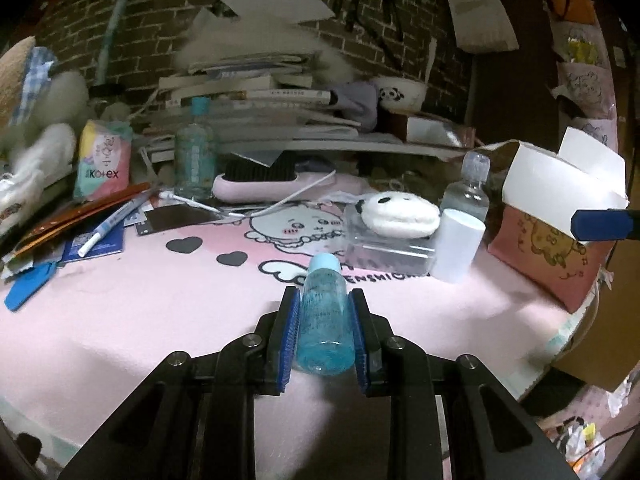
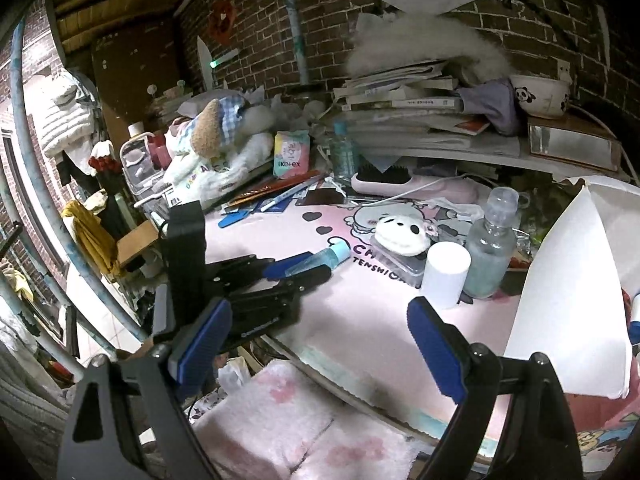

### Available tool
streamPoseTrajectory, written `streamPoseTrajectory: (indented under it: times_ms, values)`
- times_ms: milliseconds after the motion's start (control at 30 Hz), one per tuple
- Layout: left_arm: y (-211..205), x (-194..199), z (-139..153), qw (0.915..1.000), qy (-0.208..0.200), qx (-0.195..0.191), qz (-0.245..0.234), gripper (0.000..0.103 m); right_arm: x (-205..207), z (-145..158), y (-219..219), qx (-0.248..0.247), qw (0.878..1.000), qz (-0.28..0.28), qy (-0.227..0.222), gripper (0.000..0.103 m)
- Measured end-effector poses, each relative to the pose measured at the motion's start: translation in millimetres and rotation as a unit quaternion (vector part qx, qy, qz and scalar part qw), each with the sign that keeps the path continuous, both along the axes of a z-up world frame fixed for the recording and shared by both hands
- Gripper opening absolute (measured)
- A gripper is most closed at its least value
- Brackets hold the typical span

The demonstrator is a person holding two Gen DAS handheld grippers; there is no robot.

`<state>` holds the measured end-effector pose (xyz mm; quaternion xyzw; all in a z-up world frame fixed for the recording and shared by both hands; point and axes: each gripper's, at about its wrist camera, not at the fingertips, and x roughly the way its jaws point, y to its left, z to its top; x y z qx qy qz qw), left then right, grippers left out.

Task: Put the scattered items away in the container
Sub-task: 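Lift the blue bottle with the left gripper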

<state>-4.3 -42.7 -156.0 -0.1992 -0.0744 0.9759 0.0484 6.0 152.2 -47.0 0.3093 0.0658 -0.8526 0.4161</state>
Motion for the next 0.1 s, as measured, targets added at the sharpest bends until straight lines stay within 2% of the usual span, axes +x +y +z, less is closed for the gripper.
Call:
streamPoseTrajectory:
  times_ms: [100]
  values:
    - [5.2, 3.3, -5.5, 0.9995, 0.026, -0.014, 0.013, 0.019, -2.0, -2.0, 1.3, -0.001, 1.0, -0.002, -0.005, 0.088]
